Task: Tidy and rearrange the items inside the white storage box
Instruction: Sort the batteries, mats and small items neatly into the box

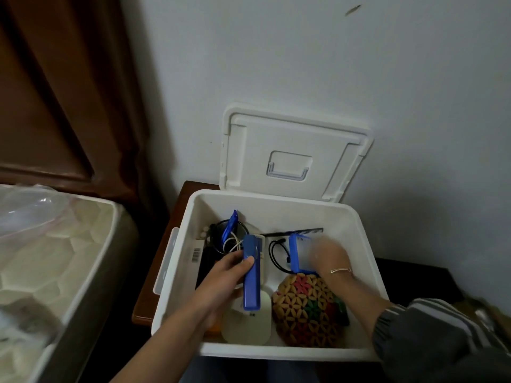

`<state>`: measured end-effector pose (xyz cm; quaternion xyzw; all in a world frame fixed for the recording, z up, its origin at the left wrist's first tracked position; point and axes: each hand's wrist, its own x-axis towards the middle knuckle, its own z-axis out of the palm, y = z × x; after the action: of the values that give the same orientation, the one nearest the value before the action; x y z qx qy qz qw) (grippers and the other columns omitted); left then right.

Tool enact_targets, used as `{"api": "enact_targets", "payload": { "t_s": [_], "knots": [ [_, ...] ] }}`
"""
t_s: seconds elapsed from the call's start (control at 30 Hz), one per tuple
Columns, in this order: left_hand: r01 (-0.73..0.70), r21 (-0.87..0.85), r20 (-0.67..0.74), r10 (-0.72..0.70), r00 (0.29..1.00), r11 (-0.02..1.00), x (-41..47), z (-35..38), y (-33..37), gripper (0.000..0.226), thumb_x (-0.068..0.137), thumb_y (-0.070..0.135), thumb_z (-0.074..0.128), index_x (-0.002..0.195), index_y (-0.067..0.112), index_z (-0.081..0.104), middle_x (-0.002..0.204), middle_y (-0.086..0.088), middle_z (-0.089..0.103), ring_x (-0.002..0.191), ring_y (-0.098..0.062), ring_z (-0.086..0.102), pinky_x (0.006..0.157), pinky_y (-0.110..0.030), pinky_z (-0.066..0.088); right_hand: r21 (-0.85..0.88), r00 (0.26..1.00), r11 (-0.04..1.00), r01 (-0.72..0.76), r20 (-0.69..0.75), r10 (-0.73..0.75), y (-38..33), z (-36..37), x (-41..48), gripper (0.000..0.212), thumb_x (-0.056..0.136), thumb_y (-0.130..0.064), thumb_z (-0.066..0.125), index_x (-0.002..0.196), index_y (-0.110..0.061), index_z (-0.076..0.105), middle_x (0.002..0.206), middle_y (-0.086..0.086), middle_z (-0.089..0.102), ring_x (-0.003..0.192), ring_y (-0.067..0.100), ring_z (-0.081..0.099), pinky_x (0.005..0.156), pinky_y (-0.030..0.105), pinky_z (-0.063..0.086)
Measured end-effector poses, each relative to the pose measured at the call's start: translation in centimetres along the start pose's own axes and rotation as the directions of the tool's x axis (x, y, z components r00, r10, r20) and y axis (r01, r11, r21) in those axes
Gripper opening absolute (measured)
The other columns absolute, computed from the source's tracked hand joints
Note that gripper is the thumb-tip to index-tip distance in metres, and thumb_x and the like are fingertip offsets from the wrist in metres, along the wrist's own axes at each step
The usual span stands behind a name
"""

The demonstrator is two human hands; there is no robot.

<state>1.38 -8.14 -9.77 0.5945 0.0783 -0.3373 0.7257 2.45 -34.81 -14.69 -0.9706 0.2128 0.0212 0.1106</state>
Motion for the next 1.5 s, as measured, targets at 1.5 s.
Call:
{"api": "enact_targets", "payload": {
  "t_s": [1.5],
  "knots": [
    [0.100,0.485,-0.043,-0.091,0.995,0.869,3.7,5.0,0.0,0.038,0.098,0.030,0.052,0.134,0.019,0.043,0.101,0.000,0.061,0.099,-0.021,0.063,0.095,-0.039,0.052,0.001,0.976,0.995,0.097,0.196,-0.095,-2.1,-1.9,0.5,0.016,0.082,-0.022,0.062,0.090,-0.012,0.053,0.091,0.008,0.062,0.087,0.026,0.063,0.063,0.026,0.040]
  ]
}}
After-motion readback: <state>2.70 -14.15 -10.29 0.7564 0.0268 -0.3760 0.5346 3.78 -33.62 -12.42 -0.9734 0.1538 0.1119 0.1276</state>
